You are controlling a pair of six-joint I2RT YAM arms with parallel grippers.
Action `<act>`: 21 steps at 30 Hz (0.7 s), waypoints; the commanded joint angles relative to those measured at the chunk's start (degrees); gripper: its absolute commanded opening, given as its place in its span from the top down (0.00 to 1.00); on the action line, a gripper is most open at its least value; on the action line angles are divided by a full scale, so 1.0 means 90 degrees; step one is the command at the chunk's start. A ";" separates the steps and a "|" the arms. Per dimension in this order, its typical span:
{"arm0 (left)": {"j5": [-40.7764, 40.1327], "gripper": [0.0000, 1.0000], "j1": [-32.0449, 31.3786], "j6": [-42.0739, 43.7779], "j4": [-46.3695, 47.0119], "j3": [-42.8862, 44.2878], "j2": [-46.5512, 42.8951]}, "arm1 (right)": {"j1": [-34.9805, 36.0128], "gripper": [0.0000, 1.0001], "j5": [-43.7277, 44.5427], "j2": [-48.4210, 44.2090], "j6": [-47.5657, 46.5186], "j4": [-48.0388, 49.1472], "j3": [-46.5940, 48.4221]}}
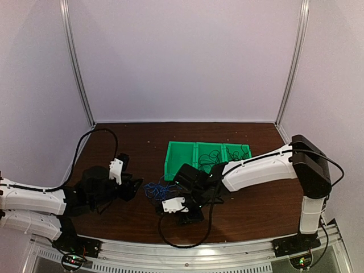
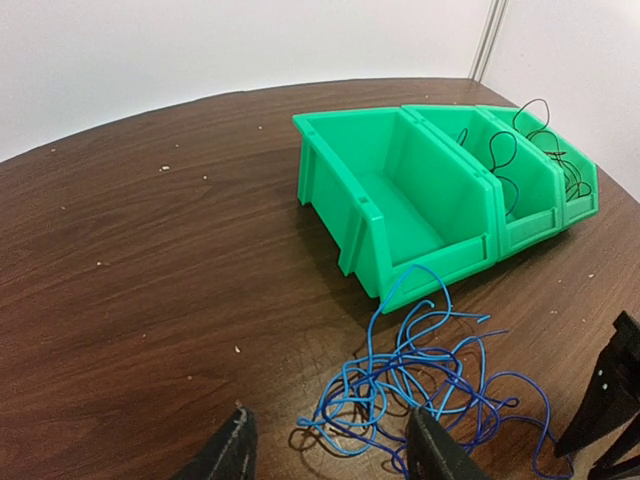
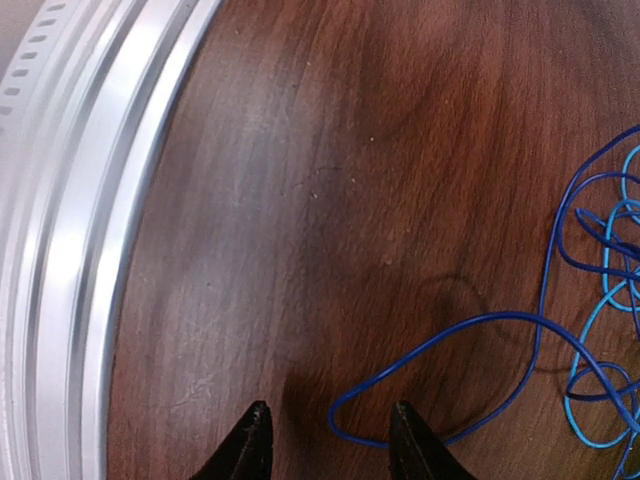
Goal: Untangle the cables
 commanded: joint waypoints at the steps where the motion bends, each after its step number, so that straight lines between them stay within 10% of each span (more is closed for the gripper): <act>1: -0.0122 0.48 0.0056 -0.0027 -0.0007 0.0150 -0.0134 | 0.0030 0.59 0.0203 0.0340 0.0237 0.0304 0.0166; 12: -0.0102 0.48 0.0058 0.0194 0.0022 0.0148 -0.0200 | 0.0030 1.00 -0.0020 0.0148 0.0216 -0.0185 0.0522; 21: 0.1689 0.47 0.0020 0.1206 0.1321 -0.0169 -0.1153 | -0.0182 1.00 -0.0748 -0.0933 -0.0105 -0.2043 0.2701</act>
